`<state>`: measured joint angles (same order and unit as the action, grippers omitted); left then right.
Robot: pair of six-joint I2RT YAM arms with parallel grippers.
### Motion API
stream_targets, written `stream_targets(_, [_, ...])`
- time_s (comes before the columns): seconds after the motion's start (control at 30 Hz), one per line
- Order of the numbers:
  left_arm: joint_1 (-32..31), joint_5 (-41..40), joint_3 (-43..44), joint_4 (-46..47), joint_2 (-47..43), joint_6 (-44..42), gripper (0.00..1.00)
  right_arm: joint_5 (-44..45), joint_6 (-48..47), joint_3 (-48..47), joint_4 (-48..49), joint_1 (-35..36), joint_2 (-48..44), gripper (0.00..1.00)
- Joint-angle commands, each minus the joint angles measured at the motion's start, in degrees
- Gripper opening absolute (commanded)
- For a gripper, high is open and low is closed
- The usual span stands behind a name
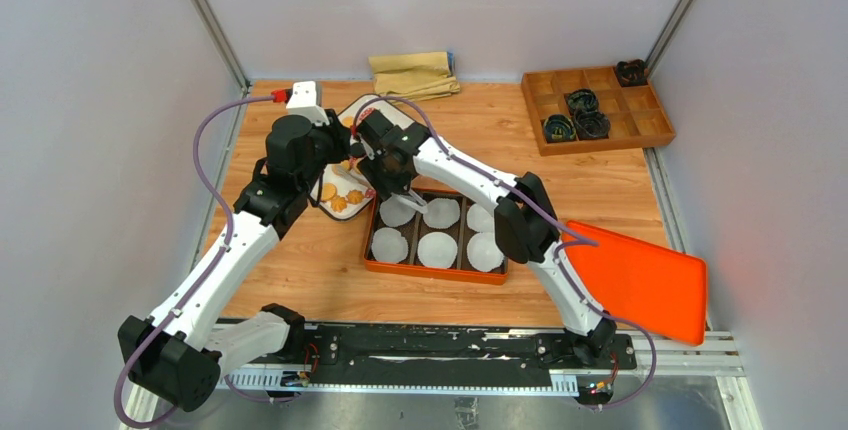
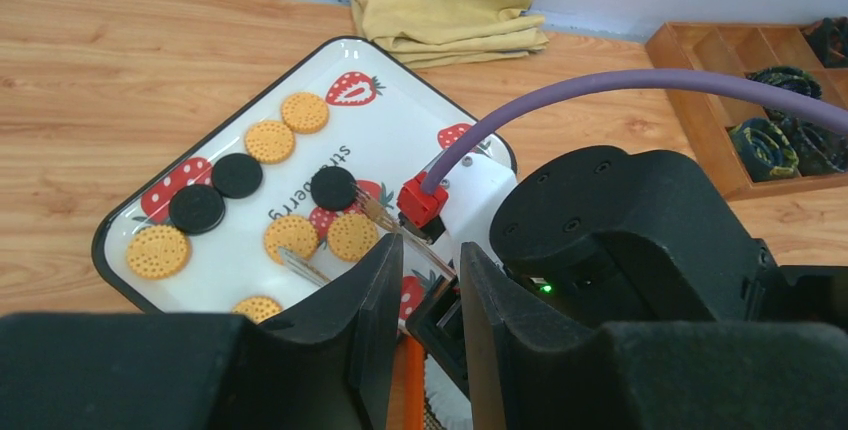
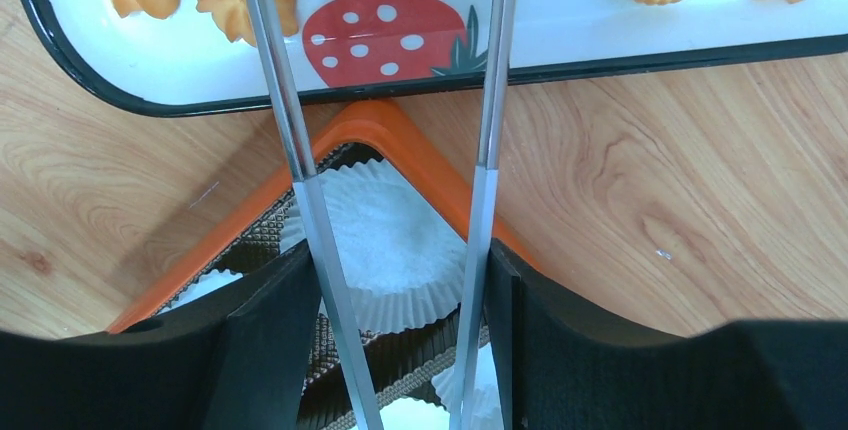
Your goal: Pack the cookies
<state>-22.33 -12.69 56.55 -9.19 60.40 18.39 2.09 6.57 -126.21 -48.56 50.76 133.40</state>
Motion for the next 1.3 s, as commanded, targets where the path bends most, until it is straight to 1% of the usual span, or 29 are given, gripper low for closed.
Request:
stream_targets(0.0, [-0.2,-0.8,0.2,0.0,-1.0,-0.9,0.34,-1.2,0.1,-2.6,-2.0,0.0,2.6,0.62])
stream_targets(0.17, [-0.2,-1.0,0.1,0.0,-0.8,-0.9,0.34,-1.2,0.3,-3.5,-2.0,0.0,3.8,0.62])
stream_targets(0.23, [-0.2,-1.0,0.1,0.0,-0.7,-0.9,0.34,-3.3,0.3,-3.5,-2.0,-0.1,4.0,0.60])
stream_targets(0.27, [-0.2,-1.0,0.2,0.0,-0.7,-0.9,0.34,-3.2,0.4,-3.4,-2.0,-0.1,4.0,0.58])
stream_targets(0.37, [-0.2,-1.0,0.2,0.0,-0.6,-0.9,0.34,-2.4,0.6,-2.5,-2.2,-0.2,3.0,0.44])
stream_targets(0.5, [-0.2,-0.5,0.4,0.0,-0.6,-0.7,0.34,0.7,0.5,-1.7,-1.9,-0.2,0.1,0.31])
stream_targets(0.6, [-0.2,-0.4,0.4,0.1,-0.8,-0.7,0.33,2.7,0.3,-0.7,-0.6,-0.2,-3.3,0.25])
stream_targets(0.73, [-0.2,-0.5,0.4,0.0,-1.0,-0.8,0.33,5.7,-0.9,0.4,0.3,-0.6,-7.8,0.21])
stream_targets(0.9, [-0.2,-0.2,0.6,0.1,-0.6,-0.4,0.33,5.6,-1.6,0.9,0.4,-0.8,-10.7,0.20])
stream_targets(1.0, [-0.2,0.1,0.7,0.1,-0.6,-0.3,0.33,3.8,-1.8,0.9,0.0,-0.8,-10.2,0.23])
stream_targets(1.2, [-0.2,-0.5,0.8,-0.4,-1.1,-0.5,0.33,1.6,-0.6,1.2,-1.2,-0.8,-8.1,0.38])
stream_targets(1.27, [-0.2,-0.6,0.8,-0.4,-1.2,-0.6,0.33,0.9,-0.4,1.3,-1.3,-0.8,-8.0,0.41])
